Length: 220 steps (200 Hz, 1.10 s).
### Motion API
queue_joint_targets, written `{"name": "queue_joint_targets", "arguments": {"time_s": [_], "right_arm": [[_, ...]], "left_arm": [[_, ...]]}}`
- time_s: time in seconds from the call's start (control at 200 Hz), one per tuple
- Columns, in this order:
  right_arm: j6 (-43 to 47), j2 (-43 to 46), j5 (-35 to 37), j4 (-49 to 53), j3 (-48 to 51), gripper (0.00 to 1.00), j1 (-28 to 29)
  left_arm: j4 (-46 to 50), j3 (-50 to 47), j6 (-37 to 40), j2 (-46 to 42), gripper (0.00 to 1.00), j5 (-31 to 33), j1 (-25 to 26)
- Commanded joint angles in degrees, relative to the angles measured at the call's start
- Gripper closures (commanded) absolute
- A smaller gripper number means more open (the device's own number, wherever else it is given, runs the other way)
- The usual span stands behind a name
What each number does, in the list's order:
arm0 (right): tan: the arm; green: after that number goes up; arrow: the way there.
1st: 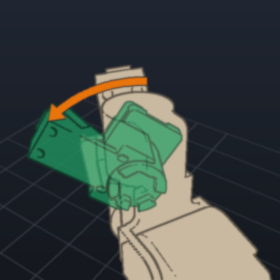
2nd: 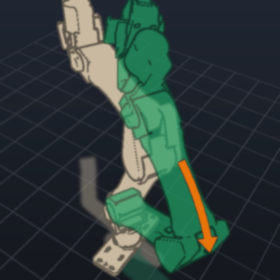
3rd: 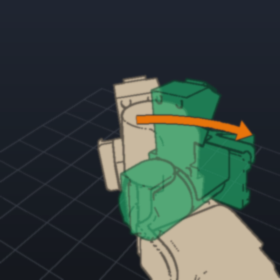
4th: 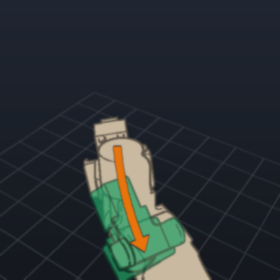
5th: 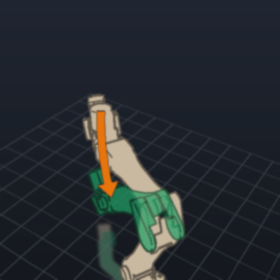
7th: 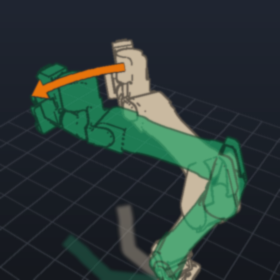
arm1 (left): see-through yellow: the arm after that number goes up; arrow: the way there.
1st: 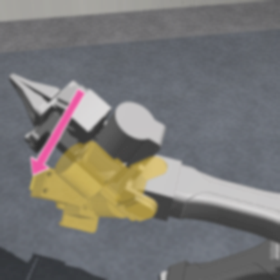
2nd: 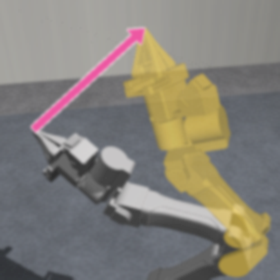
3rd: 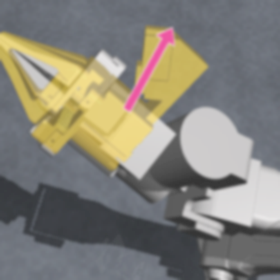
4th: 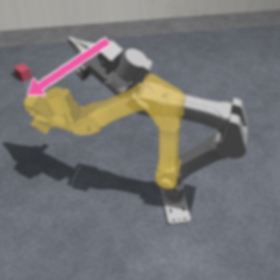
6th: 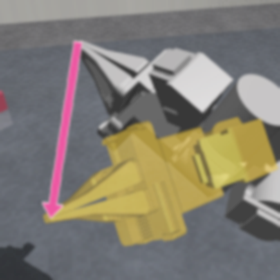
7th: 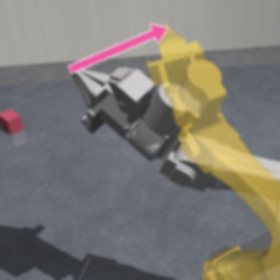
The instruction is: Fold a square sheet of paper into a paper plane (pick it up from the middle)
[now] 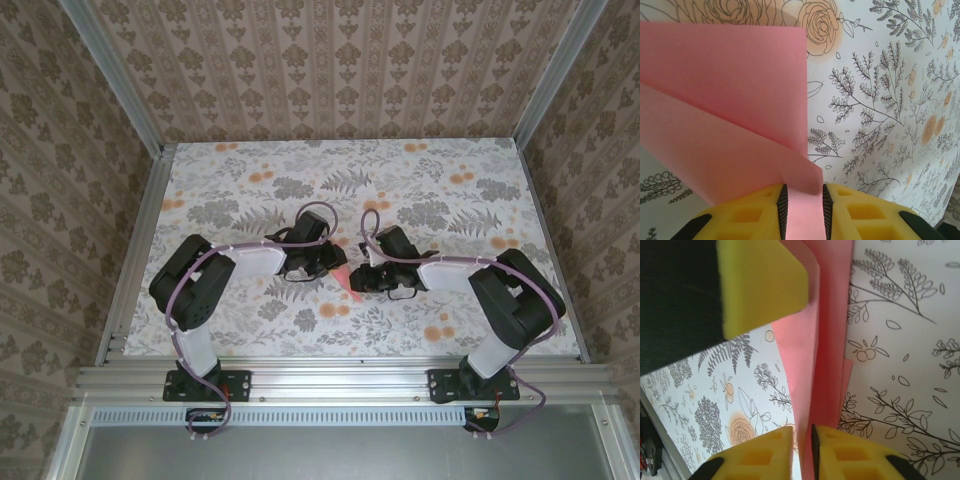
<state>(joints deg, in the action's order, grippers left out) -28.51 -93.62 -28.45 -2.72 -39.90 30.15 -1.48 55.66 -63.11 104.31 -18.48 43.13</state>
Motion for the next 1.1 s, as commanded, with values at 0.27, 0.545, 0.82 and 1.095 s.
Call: {"name": "queue_joint_targets", "arguments": {"time_s": [0.27,0.545,0.82,1.095], "right_arm": [[-0.70,-2.23,-5.28,-10.88,5.39,1.00,-0.18],[-2.22,-5.61,-5.54,-16.28,8.65,1.00,-0.21],[-2.29,-6.25,-3.34,-16.09,10.09,1.00,-0.25],[-1.83,-5.50,-2.89,-13.41,9.05,1.00,-0.27]], "left_arm": [[-0.64,-1.85,0.31,-1.67,0.71,-1.07,-1.02],[-2.64,-2.81,0.27,-1.27,0.68,-2.82,-3.19],[-2.92,-1.81,0.45,1.13,0.67,-4.99,-4.02],[-0.87,-2.38,-0.03,3.00,0.69,-4.37,-3.62]]}}
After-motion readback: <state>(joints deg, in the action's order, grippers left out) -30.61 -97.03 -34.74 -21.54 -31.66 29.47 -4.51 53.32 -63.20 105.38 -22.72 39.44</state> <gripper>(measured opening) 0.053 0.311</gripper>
